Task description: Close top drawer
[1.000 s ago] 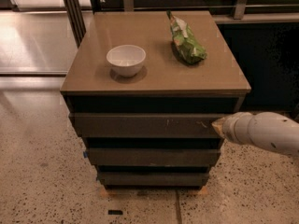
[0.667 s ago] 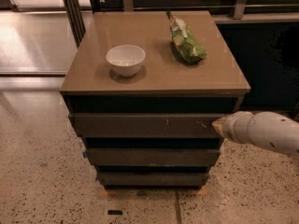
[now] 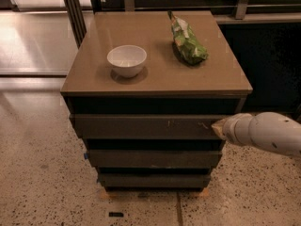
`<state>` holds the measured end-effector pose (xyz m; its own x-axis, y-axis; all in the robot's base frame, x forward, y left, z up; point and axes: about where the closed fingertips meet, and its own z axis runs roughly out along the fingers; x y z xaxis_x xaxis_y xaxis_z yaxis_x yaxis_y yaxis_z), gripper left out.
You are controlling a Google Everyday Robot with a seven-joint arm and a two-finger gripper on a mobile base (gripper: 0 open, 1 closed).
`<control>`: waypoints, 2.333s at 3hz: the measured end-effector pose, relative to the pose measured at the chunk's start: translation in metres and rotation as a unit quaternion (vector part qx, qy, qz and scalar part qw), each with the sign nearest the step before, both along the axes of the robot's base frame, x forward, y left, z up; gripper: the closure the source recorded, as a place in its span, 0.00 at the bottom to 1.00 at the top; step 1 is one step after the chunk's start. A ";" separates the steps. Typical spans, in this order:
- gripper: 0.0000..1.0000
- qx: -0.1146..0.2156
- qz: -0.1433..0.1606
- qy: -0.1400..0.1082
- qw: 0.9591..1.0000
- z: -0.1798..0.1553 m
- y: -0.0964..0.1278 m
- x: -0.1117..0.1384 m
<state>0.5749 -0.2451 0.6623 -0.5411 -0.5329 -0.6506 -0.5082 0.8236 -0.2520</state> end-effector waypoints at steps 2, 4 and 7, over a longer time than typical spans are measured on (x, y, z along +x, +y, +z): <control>0.93 0.170 0.078 0.103 0.977 -0.039 0.058 -0.073; 0.47 0.209 0.072 0.139 0.965 -0.042 0.048 -0.120; 0.00 0.209 0.073 0.139 0.965 -0.042 0.048 -0.120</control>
Offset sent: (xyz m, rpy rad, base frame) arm -0.2527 0.0453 -0.0596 0.6605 0.5037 0.1553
